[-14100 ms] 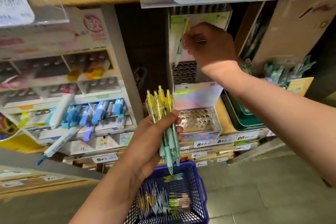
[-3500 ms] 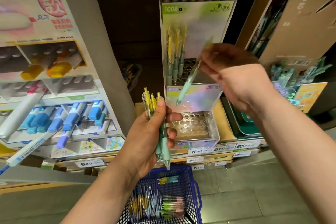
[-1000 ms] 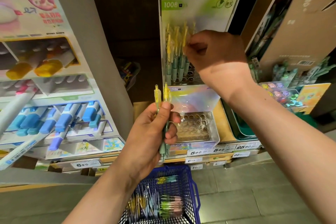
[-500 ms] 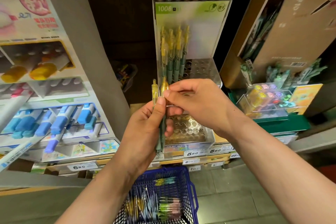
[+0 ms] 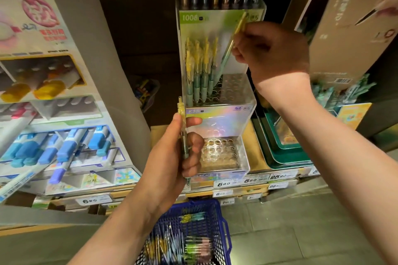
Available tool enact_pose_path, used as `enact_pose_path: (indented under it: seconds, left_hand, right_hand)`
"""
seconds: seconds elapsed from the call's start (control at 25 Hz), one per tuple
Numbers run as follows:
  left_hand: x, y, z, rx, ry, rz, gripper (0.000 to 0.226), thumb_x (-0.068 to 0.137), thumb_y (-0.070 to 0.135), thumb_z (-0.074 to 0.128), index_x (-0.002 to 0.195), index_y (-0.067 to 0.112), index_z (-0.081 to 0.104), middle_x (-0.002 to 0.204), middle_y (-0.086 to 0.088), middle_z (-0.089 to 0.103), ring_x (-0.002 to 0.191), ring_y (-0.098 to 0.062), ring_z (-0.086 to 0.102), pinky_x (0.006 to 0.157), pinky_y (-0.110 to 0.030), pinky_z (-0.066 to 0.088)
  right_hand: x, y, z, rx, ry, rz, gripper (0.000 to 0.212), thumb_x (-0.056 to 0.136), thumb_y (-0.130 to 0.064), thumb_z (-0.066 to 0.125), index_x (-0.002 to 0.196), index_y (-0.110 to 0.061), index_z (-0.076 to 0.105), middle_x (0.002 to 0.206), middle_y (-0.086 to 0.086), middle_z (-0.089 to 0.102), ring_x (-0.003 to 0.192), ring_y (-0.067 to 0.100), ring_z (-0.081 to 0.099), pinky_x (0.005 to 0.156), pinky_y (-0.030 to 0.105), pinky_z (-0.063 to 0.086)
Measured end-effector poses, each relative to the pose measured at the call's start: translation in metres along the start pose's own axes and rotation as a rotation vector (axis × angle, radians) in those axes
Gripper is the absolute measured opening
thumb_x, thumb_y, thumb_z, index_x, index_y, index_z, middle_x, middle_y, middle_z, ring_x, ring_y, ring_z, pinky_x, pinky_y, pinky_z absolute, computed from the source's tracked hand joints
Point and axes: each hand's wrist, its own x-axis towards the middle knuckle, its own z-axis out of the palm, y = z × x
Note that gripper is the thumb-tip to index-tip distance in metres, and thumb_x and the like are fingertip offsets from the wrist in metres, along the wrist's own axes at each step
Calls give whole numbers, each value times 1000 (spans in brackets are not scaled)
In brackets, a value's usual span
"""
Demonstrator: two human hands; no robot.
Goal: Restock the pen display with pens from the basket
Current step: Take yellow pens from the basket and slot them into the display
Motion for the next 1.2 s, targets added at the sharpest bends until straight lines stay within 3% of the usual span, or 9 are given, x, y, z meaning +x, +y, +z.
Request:
enact_pose_path:
  seconds: [0.16,0.24,0.32,0.56,0.68,0.8,0.96,1.04,1.2]
  left_hand:
    - [0,-3,-2,-86,-42,12,21,102,28,43,90,14,53,72,-7,48,47,-12,25,42,-23,21]
    - [1,-4,-4,-127,-53,37,11,99,23,44,96,12,47,75,-8,51,49,-13,29,43,-24,25]
    - [1,-5,-5,-178,-72,63,6,96,18,46,100,13,46,78,-9,54,49,-14,34,44,-24,30]
    - [4,-6,-5,-33,-75,175,20,100,21,55,115,9,57,91,-6,64,64,-14,49,59,-26,42]
    - [3,-9,0,52,-23,201,29,99,28,60,122,10,61,98,-4,70,67,-13,52,61,-23,44]
    - [6,-7,5,79,39,222,41,91,33,66,126,12,65,101,-2,74,64,-10,52,59,-19,45]
    - [8,-7,4,117,71,253,42,92,32,66,126,6,65,99,-3,72,63,-9,52,60,-19,44]
    - [6,-9,4,139,66,231,37,94,37,65,120,10,66,100,-2,73,66,-9,54,64,-21,45]
    - [1,-13,-1,124,44,119,24,97,42,56,111,23,64,99,-5,73,73,-14,59,73,-32,42]
  right_hand:
    - [-3,8,14,-165,-79,-33,17,92,-26,68,101,-15,77,89,3,78,83,17,74,87,37,56]
    - [-9,11,19,-301,-134,-73,17,93,-27,67,101,-17,78,91,0,78,83,13,72,84,24,53]
    - [-13,13,21,-359,-164,-81,19,95,-28,65,103,-16,77,94,1,78,85,16,72,82,22,50]
    - [-14,11,22,-383,-175,-52,19,93,-35,67,98,-20,77,88,-5,77,80,9,70,80,19,50]
    - [-26,11,20,-374,-176,44,21,88,-49,69,91,-28,74,73,-17,70,68,-3,63,68,2,44]
    - [-47,6,13,-68,-272,220,26,76,-61,70,78,-34,73,68,-20,70,60,-6,62,61,5,48]
    - [-61,4,7,121,-568,365,15,80,-39,80,89,-26,77,81,-7,78,72,5,71,83,31,60]
    - [-60,1,8,151,-497,365,3,83,-26,80,84,-27,79,81,-4,78,74,9,72,84,32,60]
    - [-35,-12,3,406,-228,242,22,89,-3,72,85,-25,72,78,-1,76,75,17,74,72,26,61]
